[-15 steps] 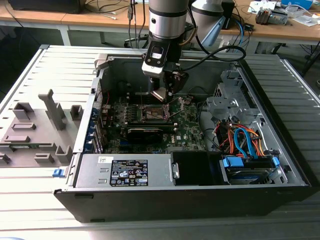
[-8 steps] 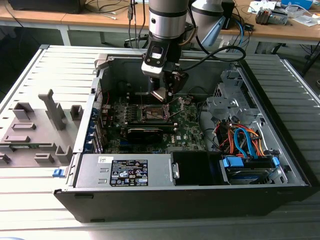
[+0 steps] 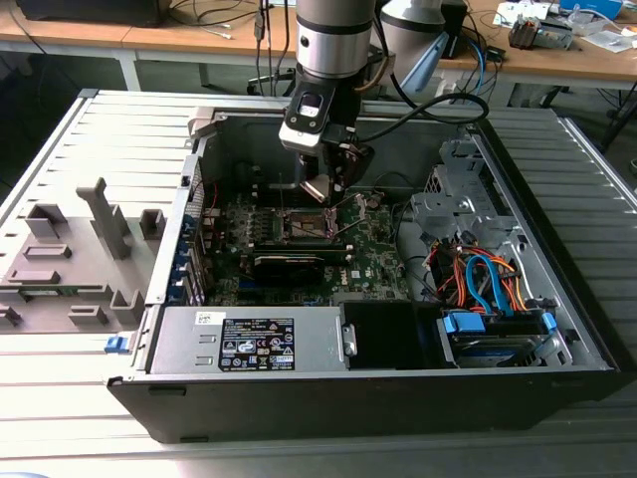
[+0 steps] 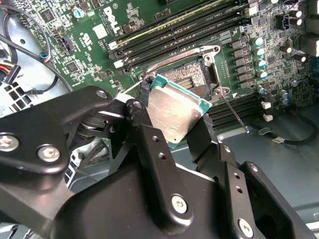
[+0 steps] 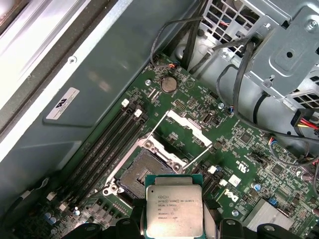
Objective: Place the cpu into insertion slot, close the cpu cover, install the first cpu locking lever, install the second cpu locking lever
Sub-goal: 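Close the cpu cover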
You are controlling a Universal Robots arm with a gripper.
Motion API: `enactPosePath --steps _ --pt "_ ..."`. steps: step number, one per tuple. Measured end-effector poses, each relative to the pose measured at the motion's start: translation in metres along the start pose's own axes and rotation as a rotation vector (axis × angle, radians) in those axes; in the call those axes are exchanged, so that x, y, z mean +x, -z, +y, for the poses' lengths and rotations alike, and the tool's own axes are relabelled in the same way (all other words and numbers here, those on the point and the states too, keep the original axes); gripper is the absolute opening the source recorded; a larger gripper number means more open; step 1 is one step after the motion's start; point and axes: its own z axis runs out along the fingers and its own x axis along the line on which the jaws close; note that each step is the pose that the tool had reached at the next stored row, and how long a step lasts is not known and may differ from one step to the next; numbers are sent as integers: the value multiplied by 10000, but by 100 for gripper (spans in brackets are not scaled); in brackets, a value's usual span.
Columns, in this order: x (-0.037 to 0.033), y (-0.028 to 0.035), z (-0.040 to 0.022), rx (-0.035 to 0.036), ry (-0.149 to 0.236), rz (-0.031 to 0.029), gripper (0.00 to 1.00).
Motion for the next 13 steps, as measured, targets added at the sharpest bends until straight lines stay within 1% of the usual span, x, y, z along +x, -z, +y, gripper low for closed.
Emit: enactPosePath --steps 13 --pt "0 -8 0 6 -164 -6 55"
